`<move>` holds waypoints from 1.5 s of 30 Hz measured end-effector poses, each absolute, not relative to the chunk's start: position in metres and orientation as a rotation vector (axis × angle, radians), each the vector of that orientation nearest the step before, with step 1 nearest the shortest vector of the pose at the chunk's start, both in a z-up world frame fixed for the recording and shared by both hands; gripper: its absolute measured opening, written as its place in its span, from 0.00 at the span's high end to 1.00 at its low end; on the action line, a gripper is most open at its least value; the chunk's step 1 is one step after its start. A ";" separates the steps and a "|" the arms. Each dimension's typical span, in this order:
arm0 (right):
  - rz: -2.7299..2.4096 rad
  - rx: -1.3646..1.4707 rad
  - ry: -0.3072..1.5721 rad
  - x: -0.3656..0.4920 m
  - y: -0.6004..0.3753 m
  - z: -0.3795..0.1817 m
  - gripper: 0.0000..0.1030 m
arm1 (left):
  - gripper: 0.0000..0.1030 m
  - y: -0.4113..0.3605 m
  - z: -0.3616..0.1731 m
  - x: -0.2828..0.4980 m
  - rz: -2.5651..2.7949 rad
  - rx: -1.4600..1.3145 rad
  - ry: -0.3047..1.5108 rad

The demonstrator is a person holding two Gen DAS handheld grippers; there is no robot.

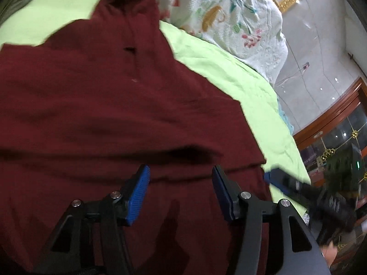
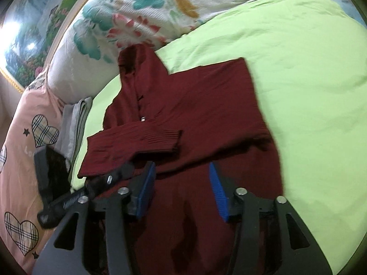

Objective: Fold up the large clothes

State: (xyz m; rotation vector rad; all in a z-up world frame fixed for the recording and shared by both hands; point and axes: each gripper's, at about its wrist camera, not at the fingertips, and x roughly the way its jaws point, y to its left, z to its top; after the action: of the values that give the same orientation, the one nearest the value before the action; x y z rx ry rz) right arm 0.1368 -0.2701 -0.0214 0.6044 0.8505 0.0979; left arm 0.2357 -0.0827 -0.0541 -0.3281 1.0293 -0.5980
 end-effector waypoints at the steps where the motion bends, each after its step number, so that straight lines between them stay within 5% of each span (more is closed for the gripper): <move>1: 0.108 0.600 0.853 0.142 -0.266 -0.022 0.51 | 0.45 -0.071 -0.054 0.231 -0.577 -0.325 1.026; 12: 0.173 0.743 0.974 0.185 -0.252 -0.057 0.51 | 0.46 0.101 -0.063 0.215 -0.144 -0.361 0.984; 21: 0.152 0.857 0.971 0.229 -0.236 -0.078 0.51 | 0.46 0.127 -0.066 0.236 -0.042 -0.404 0.954; 22: 0.146 0.852 0.965 0.233 -0.236 -0.079 0.55 | 0.46 0.128 -0.068 0.240 -0.037 -0.411 0.957; 24: 0.147 0.818 0.944 0.239 -0.234 -0.075 0.95 | 0.46 0.128 -0.067 0.245 -0.031 -0.409 0.954; 31: 0.139 0.704 0.680 0.200 -0.262 -0.007 0.95 | 0.46 0.120 -0.066 0.264 -0.001 -0.371 0.960; 39: -0.008 0.711 0.824 0.190 -0.304 -0.045 0.94 | 0.48 0.118 -0.068 0.260 0.043 -0.347 0.951; 45: -0.162 0.660 0.809 0.168 -0.307 -0.032 0.78 | 0.48 0.123 -0.070 0.253 0.035 -0.382 0.919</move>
State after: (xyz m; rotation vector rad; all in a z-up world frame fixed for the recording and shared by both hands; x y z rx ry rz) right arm 0.1681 -0.3070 -0.0318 0.6601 0.8089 -0.1624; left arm 0.2526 0.1233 -0.0702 -0.3819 0.9192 0.0353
